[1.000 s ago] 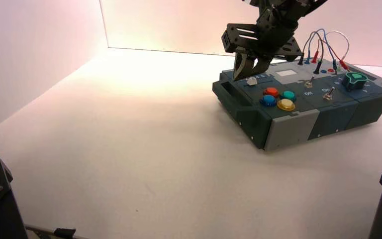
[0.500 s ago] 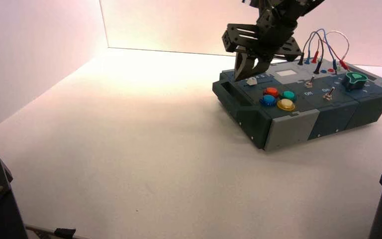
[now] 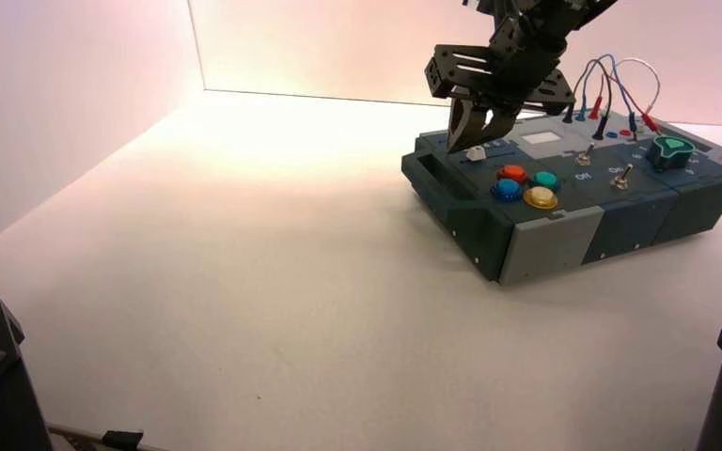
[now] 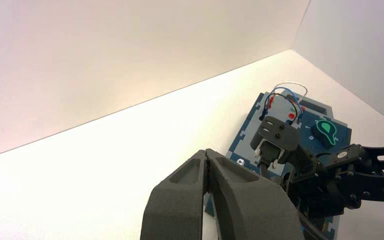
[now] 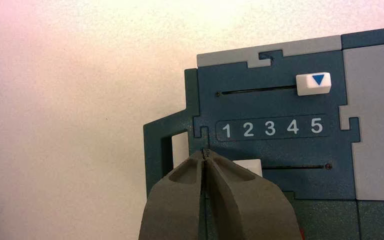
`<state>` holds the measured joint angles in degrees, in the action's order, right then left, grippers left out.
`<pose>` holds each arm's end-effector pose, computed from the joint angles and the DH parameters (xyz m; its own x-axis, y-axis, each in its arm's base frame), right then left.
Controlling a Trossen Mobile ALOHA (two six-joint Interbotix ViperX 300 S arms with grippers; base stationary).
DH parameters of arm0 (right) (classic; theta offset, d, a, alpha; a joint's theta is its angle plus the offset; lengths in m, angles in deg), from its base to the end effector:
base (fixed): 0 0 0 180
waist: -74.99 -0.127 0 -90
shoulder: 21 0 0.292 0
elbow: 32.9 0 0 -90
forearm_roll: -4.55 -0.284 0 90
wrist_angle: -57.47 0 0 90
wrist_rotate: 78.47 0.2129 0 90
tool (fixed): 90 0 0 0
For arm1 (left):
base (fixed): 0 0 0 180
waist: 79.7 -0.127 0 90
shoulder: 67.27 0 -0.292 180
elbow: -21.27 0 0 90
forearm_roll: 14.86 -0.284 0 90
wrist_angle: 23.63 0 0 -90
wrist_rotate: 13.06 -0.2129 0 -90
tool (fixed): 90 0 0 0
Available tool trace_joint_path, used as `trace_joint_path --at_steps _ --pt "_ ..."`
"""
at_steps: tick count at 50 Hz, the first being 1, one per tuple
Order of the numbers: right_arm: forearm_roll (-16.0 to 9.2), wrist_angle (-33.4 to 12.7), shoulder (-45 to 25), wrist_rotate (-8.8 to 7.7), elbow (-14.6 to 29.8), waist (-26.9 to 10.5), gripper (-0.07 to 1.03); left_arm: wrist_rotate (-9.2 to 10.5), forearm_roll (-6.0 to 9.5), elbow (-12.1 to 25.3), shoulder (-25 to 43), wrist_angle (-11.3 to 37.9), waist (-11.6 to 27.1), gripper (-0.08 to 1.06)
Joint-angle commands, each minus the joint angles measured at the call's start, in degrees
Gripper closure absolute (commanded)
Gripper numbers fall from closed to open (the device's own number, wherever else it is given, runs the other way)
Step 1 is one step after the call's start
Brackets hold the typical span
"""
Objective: Move the bottom slider to position 4.
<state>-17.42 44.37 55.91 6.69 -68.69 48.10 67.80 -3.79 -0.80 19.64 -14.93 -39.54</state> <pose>0.3089 0.1769 0.0118 0.3917 0.2937 -0.8720 -0.2438 0.9469 0.2094 0.3335 -0.2895 0.2279 0.6588 -0.5939 -0.4619 0.6529 0.7563 -0.0414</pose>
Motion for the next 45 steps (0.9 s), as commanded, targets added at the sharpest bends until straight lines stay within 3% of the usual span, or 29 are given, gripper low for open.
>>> trace_joint_path --at_steps 1,45 --pt "0.09 -0.09 0.88 -0.18 1.32 0.18 0.98 -0.26 -0.09 1.05 -0.62 -0.53 -0.26 1.0" --pt "0.97 -1.41 1.49 -0.18 0.7 1.58 0.98 -0.26 -0.09 1.14 -0.53 -0.7 -0.26 1.0"
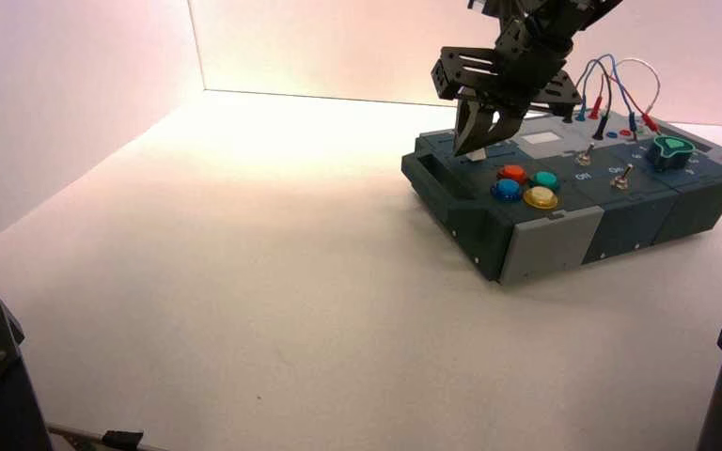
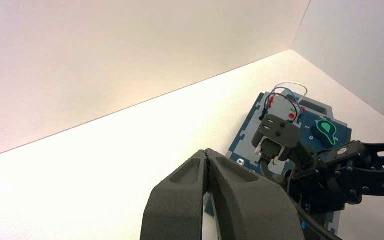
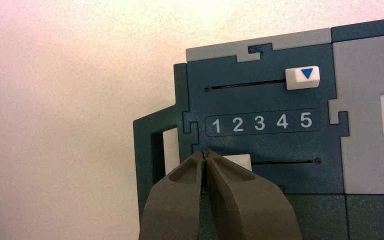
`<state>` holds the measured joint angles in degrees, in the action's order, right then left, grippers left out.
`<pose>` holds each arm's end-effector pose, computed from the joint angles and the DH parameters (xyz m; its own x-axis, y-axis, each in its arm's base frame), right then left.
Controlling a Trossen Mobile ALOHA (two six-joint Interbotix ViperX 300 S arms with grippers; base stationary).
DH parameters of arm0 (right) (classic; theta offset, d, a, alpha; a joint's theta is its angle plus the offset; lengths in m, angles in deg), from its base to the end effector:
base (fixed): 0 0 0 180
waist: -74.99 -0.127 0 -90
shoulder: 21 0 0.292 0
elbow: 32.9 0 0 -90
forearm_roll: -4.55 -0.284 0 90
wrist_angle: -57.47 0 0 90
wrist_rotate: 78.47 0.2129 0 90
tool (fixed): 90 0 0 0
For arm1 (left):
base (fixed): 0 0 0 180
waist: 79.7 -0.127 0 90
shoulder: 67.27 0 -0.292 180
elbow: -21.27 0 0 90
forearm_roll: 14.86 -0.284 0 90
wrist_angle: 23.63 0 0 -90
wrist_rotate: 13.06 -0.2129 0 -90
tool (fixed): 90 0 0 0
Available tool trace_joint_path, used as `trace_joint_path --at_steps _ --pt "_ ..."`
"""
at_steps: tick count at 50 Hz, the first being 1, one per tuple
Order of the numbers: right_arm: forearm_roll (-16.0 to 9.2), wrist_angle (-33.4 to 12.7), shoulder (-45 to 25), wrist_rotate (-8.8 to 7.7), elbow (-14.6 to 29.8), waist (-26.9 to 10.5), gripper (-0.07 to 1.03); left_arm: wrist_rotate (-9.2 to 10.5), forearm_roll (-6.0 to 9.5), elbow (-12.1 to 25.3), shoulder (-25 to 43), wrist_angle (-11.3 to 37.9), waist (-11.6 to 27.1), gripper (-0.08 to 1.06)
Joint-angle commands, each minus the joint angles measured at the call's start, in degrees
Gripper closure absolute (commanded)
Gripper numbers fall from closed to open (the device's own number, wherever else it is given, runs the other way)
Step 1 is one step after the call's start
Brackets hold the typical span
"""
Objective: Move the bottom slider to position 4.
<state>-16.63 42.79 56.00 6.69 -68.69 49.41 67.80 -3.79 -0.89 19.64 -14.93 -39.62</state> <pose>0.3078 0.1690 0.0098 0.3750 0.2810 -0.8834 -0.2340 0.9508 0.2031 0.3336 -0.2888 0.2272 0.6590 -0.5925 -0.4633 0.6518 0.7573 -0.0414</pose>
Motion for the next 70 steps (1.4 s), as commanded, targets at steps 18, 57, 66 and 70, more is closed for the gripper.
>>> trace_joint_path --at_steps 18,57,66,70 --pt "0.79 0.09 1.32 -0.18 0.62 0.97 0.98 -0.26 -0.09 1.23 -0.62 -0.97 -0.18 1.0" --pt "2.29 -0.79 0.79 -0.18 0.88 3.16 0.98 -0.26 -0.09 1.49 -0.53 -1.14 -0.18 1.0" --pt "2.64 -0.88 0.88 -0.18 0.7 4.22 0.98 -0.35 -0.09 1.49 -0.53 -1.41 -0.18 1.0" --pt "2.72 -0.88 0.88 -0.18 0.79 4.22 0.98 -0.26 0.0 1.49 -0.53 -1.76 -0.18 1.0"
